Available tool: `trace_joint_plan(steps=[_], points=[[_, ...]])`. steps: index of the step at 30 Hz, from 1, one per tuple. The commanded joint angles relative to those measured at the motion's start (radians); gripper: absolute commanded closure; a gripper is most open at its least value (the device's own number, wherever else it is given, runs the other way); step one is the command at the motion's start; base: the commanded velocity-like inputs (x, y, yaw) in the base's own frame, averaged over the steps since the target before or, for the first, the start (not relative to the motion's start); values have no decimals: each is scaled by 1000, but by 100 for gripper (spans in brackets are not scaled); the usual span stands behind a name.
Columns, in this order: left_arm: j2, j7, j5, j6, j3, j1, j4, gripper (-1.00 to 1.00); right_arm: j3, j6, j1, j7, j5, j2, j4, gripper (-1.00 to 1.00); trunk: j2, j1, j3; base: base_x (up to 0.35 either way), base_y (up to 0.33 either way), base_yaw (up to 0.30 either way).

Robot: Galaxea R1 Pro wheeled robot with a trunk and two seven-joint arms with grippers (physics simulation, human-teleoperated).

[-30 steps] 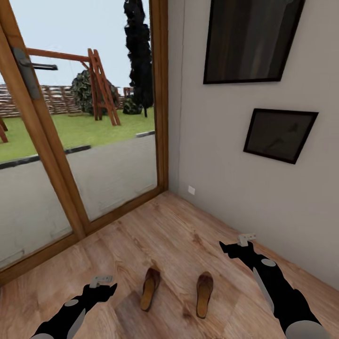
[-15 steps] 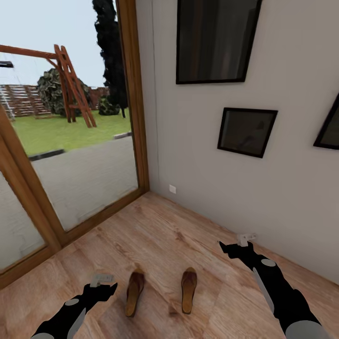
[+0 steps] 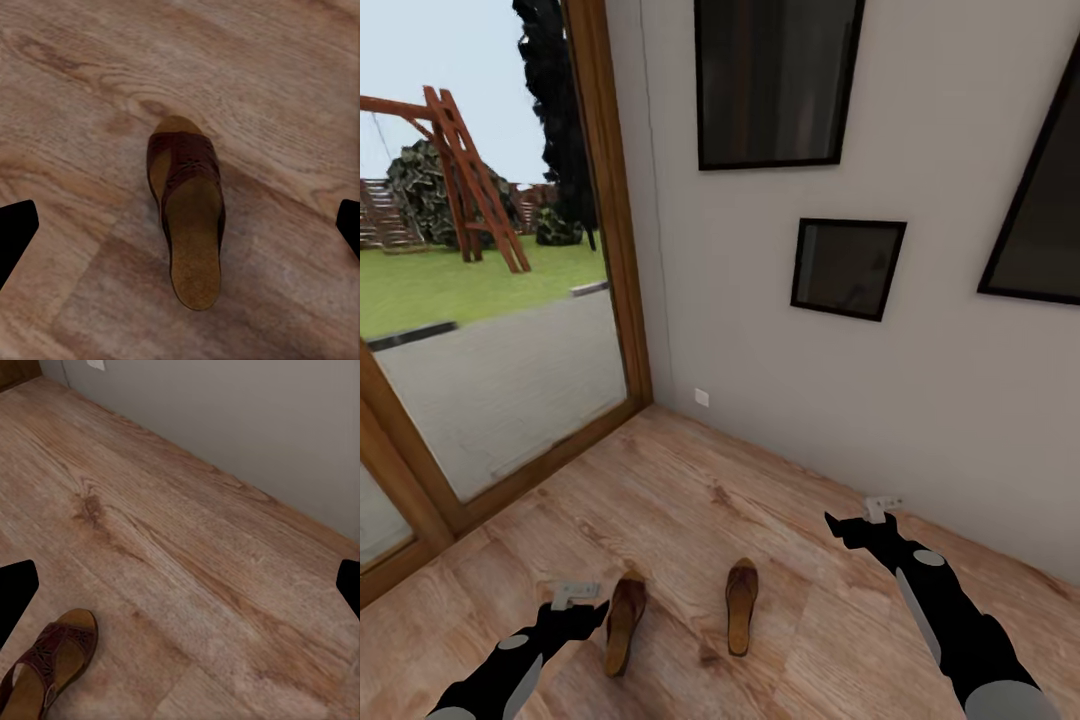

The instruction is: Pick up the two gym shoes and the two sandals from the corridor floor and place them onto the hallstand (shoe rack) in the corridor, making sure they are on the rack and not on the floor. Arrange them so the two gym shoes are next to each other and the two sandals are next to each other.

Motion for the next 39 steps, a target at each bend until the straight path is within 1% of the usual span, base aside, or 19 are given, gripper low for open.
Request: trace_joint_plan(steps=[1, 4, 5, 6, 8, 10, 12, 15, 21, 24, 25, 31, 39], points=[[-2, -1, -7, -4, 9, -1, 2, -100, -2, 6, 0, 6, 1, 0, -3, -100, -8, 4, -4, 0, 0, -8], [-9, 19, -7, -5, 9, -1, 2, -100, -4, 7, 0, 6, 0, 0, -6, -100, -29, 15, -14, 0, 0, -5], [-21, 71, -6, -6, 8, -1, 3, -100, -6, 9, 0, 6, -1, 1, -15, -100, -36, 19, -17, 0, 0, -2], [-25, 86, -6, -6, 8, -1, 3, -100, -7, 10, 0, 6, -2, 1, -20, -100, -43, 23, -20, 0, 0, -1], [-39, 128, -4, -8, 6, -1, 2, -100, -8, 36, 0, 6, -4, 1, -67, -100, -57, 31, -26, 0, 0, 0], [-43, 134, -4, -8, 6, -1, 2, -100, -7, 47, 0, 6, -5, 1, -84, -100, -71, 38, -32, 0, 0, 0], [-54, 147, -4, -9, 5, -2, 2, -100, -6, 93, 0, 6, -6, 2, -150, -100, -85, 46, -39, 0, 0, 0], [-61, 155, -4, -9, 5, -2, 2, -100, -4, 154, 0, 6, -7, 5, -234, -100, -106, 57, -48, 0, 0, 0], [-67, 162, -4, -8, 4, -2, 2, -100, 7, 290, 0, 8, -8, 8, -395, -100, -107, 60, -71, 0, 0, 0], [-68, 164, -4, -7, 4, -2, 1, -100, 23, 341, 0, 8, -9, 8, -442, -100, -108, 61, -83, 0, 0, 0], [-69, 166, -4, -5, 4, -2, -3, -100, 41, 376, 0, 9, -9, 9, -471, -100, -108, 62, -87, 0, 0, 0], [-69, 167, -6, -4, 3, -2, -6, -100, 53, 397, 0, 8, -9, 10, -487, -100, -109, 65, -110, 0, 0, 0], [-70, 168, -6, -5, 2, -2, -6, -100, 54, 400, 0, 8, -9, 10, -488, -100, -111, 68, -143, 0, 0, 0]])
